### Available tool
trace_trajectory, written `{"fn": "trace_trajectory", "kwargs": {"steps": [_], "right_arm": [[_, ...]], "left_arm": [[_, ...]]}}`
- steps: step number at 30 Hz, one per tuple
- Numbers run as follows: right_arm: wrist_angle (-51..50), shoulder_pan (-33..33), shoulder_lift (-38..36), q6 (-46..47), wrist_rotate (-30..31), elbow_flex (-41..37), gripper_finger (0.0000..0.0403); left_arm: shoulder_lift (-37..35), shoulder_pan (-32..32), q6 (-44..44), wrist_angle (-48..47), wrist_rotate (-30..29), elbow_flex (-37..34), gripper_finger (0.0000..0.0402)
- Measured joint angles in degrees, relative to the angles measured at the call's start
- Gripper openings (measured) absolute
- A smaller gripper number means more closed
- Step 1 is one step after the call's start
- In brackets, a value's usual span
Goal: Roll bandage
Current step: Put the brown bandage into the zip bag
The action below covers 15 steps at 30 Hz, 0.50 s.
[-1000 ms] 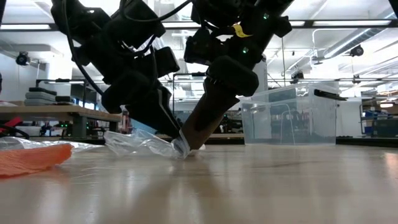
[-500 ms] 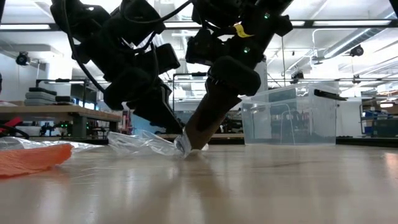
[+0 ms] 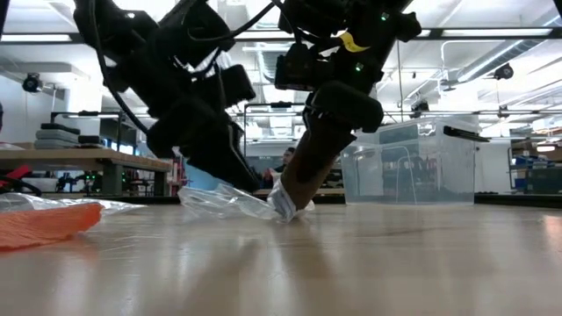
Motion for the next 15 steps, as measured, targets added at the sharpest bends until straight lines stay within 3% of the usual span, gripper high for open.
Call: {"fn": "trace_trajectory", "kwargs": {"steps": [5, 10, 15], "right_arm": [[0.11, -0.04, 0.0, 0.02, 0.02, 0.0, 0.0075], [-0.11, -0.04, 0.0, 0.74, 0.06, 0.0, 0.0079], [0.0, -0.04, 0.0, 0.42, 0.05, 0.0, 0.0075]], "left_arm": [[3.65, -0.11, -1.88, 6.36, 0.55, 0.0, 0.0144], [6.27, 0.01, -8.35, 5.17, -1.01, 0.13, 0.024], [8.52, 0.18, -13.71, 6.89, -5.68, 0.26, 0.0286]]}}
